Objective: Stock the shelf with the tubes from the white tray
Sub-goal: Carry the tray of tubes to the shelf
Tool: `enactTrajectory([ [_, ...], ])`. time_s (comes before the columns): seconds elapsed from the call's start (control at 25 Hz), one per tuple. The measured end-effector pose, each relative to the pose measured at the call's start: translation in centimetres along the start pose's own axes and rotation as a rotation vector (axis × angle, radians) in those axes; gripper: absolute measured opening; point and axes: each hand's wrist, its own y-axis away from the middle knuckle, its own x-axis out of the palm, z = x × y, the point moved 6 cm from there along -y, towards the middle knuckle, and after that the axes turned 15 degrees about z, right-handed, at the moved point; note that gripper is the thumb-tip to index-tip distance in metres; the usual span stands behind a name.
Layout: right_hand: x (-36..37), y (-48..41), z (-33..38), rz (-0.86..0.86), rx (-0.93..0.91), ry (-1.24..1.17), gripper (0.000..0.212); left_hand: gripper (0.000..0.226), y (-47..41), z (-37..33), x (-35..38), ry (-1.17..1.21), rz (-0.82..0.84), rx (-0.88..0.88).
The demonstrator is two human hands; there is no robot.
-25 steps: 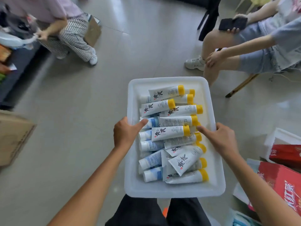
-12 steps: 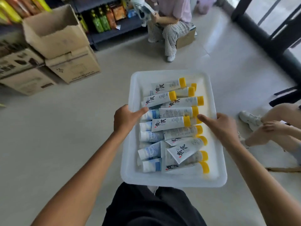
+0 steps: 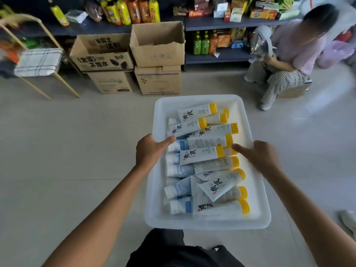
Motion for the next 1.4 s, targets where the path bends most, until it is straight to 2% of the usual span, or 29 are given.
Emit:
enactTrajectory([
  [0.32, 8.9, -8.7, 21.6, 0.162, -0.154, 0.139, 0.067, 0.074, -6.8, 8.8, -16.6, 0.141, -0.177, -0.118],
  [0.6, 16.1, -17.7, 39.6, 0.296, -0.283, 0.28, 0.059, 0.074, -13.6, 14.7, -28.1, 0.229, -0.342, -0.226],
  [0.88, 23.3, -27.0, 58.1, 0.358, -0.381, 0.422, 0.062, 0.072, -22.4, 19.4, -38.8, 0.333, -0.466, -0.381],
  [1.08, 29.7, -31.2, 70.8, 0.4, -0.443, 0.54, 0.063, 0.07, -28.1, 23.5, -47.3, 0.363, -0.488, -0.496],
  [1.4, 42.7, -37.3, 89.3, 0.428, -0.425, 0.626, 0.067, 0.072, -39.5, 32.8, -63.8, 0.344, -0.445, -0.584],
])
